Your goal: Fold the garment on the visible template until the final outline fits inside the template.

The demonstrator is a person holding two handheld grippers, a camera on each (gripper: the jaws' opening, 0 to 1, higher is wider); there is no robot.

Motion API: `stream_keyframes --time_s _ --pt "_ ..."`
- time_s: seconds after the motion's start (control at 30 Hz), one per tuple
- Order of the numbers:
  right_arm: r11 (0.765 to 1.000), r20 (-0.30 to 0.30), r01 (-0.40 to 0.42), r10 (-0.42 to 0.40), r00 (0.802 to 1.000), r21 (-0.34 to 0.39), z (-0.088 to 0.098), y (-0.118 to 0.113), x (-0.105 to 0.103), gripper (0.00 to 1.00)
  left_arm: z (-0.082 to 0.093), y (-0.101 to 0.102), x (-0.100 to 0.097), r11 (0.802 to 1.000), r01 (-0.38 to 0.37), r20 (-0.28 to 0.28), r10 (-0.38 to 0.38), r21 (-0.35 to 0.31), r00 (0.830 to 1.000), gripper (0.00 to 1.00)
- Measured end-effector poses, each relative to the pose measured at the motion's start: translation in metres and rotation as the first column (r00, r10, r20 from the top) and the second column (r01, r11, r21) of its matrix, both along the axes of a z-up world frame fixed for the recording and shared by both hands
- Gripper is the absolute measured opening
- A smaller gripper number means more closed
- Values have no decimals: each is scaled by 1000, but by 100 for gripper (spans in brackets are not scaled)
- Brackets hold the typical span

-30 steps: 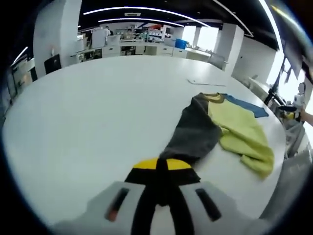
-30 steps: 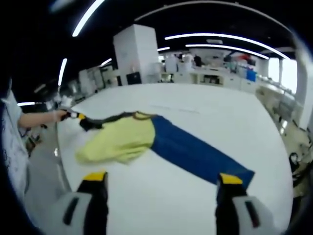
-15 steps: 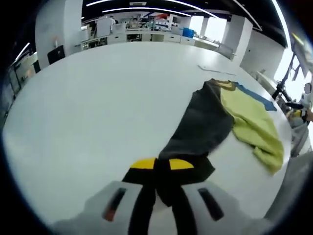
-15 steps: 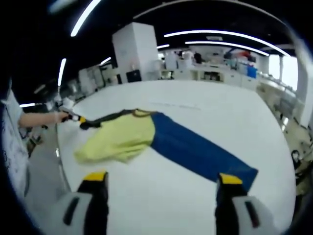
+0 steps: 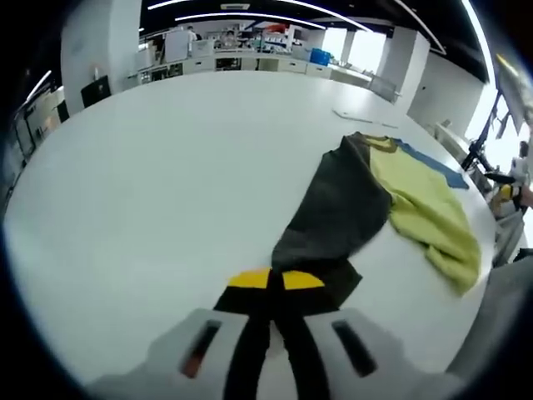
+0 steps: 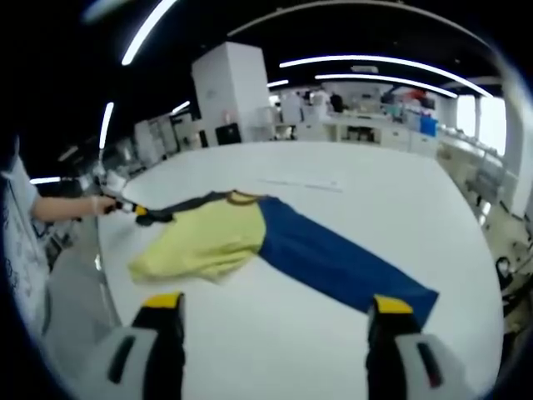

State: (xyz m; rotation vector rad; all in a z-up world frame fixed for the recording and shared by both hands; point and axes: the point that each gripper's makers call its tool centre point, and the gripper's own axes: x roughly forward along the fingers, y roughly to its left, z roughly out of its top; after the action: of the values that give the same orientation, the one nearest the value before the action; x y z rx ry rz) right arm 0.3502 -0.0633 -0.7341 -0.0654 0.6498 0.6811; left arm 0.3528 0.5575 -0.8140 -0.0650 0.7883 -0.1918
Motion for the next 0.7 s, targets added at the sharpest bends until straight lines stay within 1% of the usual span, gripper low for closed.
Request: stream_keyframes --time_s 0.03,0.1,0.13,0.23,0.27,0.3,0.33,0.37,0.4,0.43,0.47,0.5,0.53,0.57,0.6,0.67,0.7 --pt "1000 1 2 -2 1000 1 0 0 0 91 4 0 2 1000 5 20 -6 13 1000 0" --pt "1000 4 5 -5 1000 7 2 -1 -1 91 12 -3 4 1000 6 51 -6 14 999 0" --pt "1000 5 9 -9 1000 8 2 -1 -1 91 10 0 9 1000 13 69 -14 4 998 0" --pt "1000 4 11 -11 1000 9 1 -2 -2 91 21 -13 8 999 36 96 -37 14 995 0" --pt "1000 2 11 -11 1000 7 0 -3 -3 91 29 -28 4 999 48 111 -50 18 993 0" --pt "1000 2 11 -11 1000 5 0 -3 -4 91 32 -33 4 998 58 120 -60 21 991 0" --pt "1000 0 11 -11 1000 7 -1 -3 -4 91 38 -45 3 997 72 130 -74 21 989 0" --pt "1000 -2 11 -11 1000 8 -1 -3 -4 91 40 -52 3 996 83 136 -84 16 987 0" --pt "1000 -1 12 -12 1000 7 -1 -3 -4 91 39 -53 2 994 105 143 -105 6 984 0" --pt "1000 0 12 -12 1000 8 -1 -3 -5 91 40 -62 3 993 115 144 -113 -7 983 0" --pt "1000 0 13 -13 1000 9 -1 -4 -4 90 42 -80 3 990 143 149 -139 -17 979 0" --pt "1000 0 15 -15 1000 9 -1 -5 -4 90 43 -91 1 988 152 154 -147 -20 977 0" --pt "1000 1 15 -15 1000 8 -1 -5 -4 91 43 -109 -5 987 160 156 -154 -27 976 0" --pt "1000 1 16 -16 1000 9 0 -5 -4 90 41 -115 -3 983 177 156 -170 -38 973 0" --pt "1000 1 16 -16 1000 9 0 -4 -4 90 37 -124 -4 979 197 143 -188 -54 972 0" --pt "1000 1 15 -15 1000 7 0 -4 -4 90 33 -140 -8 974 221 133 -213 -51 968 0" --pt "1000 0 15 -15 1000 7 0 -4 -5 90 28 -144 -9 973 224 130 -215 -58 968 0"
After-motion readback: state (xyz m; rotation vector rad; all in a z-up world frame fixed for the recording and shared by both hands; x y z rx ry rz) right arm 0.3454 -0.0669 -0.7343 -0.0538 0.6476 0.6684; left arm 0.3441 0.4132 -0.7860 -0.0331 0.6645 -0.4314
